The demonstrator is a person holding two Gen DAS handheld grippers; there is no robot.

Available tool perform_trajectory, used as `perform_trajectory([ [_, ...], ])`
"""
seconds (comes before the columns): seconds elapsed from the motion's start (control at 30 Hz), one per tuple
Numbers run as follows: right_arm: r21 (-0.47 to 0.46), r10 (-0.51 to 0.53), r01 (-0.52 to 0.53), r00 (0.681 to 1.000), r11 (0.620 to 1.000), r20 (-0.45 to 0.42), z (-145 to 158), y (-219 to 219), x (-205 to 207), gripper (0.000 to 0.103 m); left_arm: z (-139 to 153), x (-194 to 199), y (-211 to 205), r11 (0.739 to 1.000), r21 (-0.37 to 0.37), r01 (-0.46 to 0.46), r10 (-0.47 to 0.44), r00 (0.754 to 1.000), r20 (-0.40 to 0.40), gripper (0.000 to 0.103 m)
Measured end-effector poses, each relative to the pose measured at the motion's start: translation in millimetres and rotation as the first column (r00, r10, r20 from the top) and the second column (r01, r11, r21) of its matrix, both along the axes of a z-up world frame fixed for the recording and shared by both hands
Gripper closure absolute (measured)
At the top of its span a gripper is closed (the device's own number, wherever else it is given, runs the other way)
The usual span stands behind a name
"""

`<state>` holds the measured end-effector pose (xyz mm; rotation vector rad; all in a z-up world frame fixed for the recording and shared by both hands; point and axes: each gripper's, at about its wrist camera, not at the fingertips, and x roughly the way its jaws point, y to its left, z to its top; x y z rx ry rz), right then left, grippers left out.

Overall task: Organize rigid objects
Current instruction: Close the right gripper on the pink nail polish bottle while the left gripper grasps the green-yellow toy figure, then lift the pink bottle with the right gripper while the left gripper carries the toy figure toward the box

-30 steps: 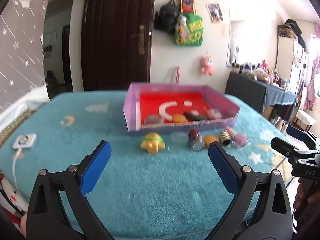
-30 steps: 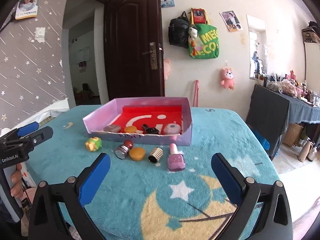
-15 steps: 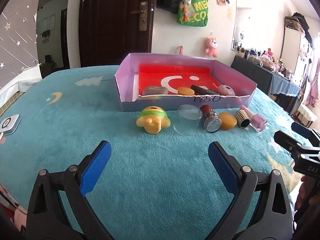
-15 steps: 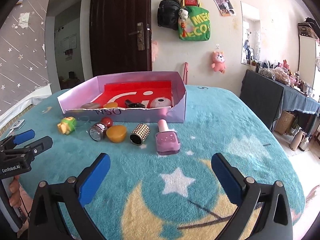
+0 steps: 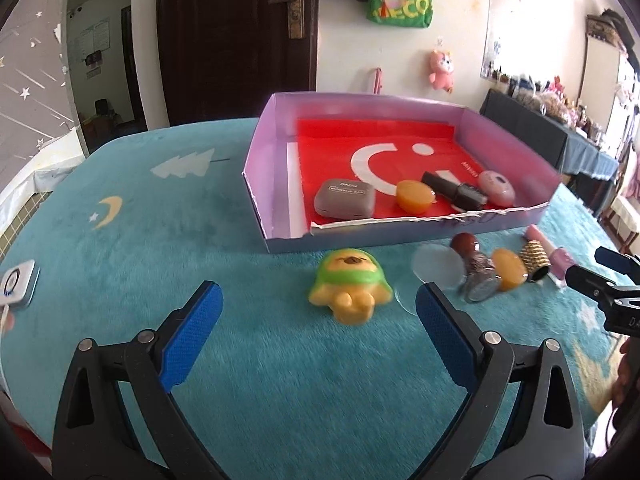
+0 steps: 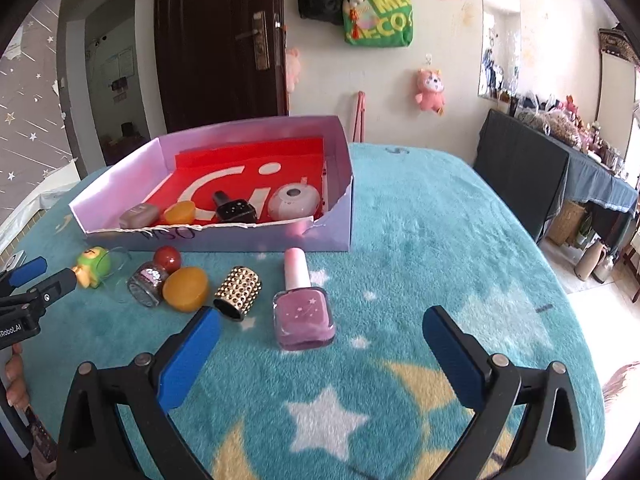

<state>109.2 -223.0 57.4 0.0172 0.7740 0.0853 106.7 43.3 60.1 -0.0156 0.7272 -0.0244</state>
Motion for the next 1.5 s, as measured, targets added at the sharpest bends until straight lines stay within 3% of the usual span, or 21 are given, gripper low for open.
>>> perform_trajectory([
  [0.13, 0.017, 0.027, -0.025, 0.994, 1.000, -0.105, -8.4, -0.1, 18.7, 0.009, -0.7, 12.5, 1.2, 1.000, 0.008, 0.018, -0.017, 1.000, -0.026, 0.007],
  [0.33, 0.009, 0.026, -0.025, 0.989, 1.000, -0.144, -12.6, -2.1, 35.9, 0.011, -4.2, 28.6, -2.8, 0.998, 0.023, 0.058, -0.056, 0.996, -0.076, 0.018],
  [0.53, 0.014, 0.054, -0.053, 0.980, 0.999, -0.189, -21.5, -0.8, 46.8, 0.026, -10.3, 38.3, -4.7, 0.995, -0.015, 0.100, -0.101, 0.987, -0.122, 0.036],
  [0.57, 0.012, 0.056, -0.055, 0.981, 0.998, -0.188, -22.1, -0.2, 47.4, 0.028, -11.4, 38.8, -5.8, 0.992, -0.037, 0.121, -0.125, 0.983, -0.131, 0.046],
  [0.6, 0.015, 0.067, -0.065, 0.981, 0.998, -0.184, -22.1, 0.9, 47.0, 0.035, -12.9, 39.4, -6.9, 0.987, -0.065, 0.145, -0.153, 0.978, -0.144, 0.057],
  [0.63, 0.014, 0.078, -0.077, 0.980, 0.997, -0.182, -22.4, 2.8, 46.5, 0.039, -14.1, 40.1, -8.6, 0.984, -0.083, 0.161, -0.172, 0.973, -0.155, 0.060],
  [0.73, 0.009, 0.112, -0.112, 0.979, 0.994, -0.168, -22.5, 8.4, 44.5, 0.064, -13.9, 37.6, -15.6, 0.985, -0.047, 0.168, -0.173, 0.974, -0.146, 0.060],
  [1.2, 0.041, 0.165, -0.162, 0.982, 0.986, -0.091, 0.6, 11.5, 30.2, 0.065, 6.3, 23.7, -16.2, 0.984, -0.031, 0.178, -0.180, 0.979, -0.099, 0.063],
  [1.5, 0.046, 0.175, -0.172, 0.980, 0.984, -0.092, 2.5, 14.3, 28.4, 0.065, 8.8, 20.5, -16.3, 0.983, -0.034, 0.181, -0.183, 0.978, -0.096, 0.063],
])
